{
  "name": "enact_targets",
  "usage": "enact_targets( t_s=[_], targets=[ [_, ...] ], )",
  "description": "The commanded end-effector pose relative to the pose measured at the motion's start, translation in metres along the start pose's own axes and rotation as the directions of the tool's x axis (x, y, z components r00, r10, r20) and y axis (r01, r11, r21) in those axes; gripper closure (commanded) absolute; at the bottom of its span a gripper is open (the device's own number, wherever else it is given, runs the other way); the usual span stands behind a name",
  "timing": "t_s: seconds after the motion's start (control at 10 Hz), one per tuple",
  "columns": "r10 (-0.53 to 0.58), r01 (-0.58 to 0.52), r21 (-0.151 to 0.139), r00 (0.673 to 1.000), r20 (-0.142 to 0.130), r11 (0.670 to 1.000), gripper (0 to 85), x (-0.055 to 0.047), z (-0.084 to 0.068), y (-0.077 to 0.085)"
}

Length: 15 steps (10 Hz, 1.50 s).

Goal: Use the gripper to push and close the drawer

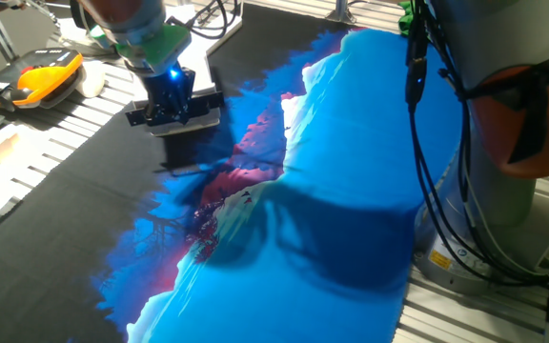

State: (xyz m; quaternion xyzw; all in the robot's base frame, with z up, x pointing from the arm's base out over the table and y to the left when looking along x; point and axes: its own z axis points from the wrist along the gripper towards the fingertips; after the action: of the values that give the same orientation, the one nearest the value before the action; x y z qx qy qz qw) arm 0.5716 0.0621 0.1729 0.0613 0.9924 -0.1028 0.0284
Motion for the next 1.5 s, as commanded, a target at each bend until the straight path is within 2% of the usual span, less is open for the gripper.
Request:
enact_targets(
  t_s=[0.0, 0.4, 0.6, 0.8, 1.1, 1.3, 1.4],
  targets=[
    [-0.002, 0.002, -0.006, 1.000, -0.001, 1.000, 85.0, 0.000, 0.001, -0.003],
    [-0.001, 0.001, -0.011, 1.000, -0.004, 1.000, 85.0, -0.001, 0.002, -0.007],
    [0.003, -0.004, -0.027, 1.000, -0.014, 1.000, 85.0, -0.001, 0.003, -0.008],
    [0.006, -0.006, -0.026, 1.000, -0.015, 1.000, 85.0, -0.001, 0.004, -0.008],
    [0.017, -0.018, -0.031, 0.999, -0.029, 0.999, 85.0, -0.001, 0.002, -0.004],
    [0.016, -0.018, -0.048, 0.999, -0.041, 0.999, 85.0, -0.001, 0.000, 0.002],
    [0.022, -0.024, -0.044, 0.999, -0.043, 0.999, 85.0, 0.000, -0.001, 0.005]
  ],
)
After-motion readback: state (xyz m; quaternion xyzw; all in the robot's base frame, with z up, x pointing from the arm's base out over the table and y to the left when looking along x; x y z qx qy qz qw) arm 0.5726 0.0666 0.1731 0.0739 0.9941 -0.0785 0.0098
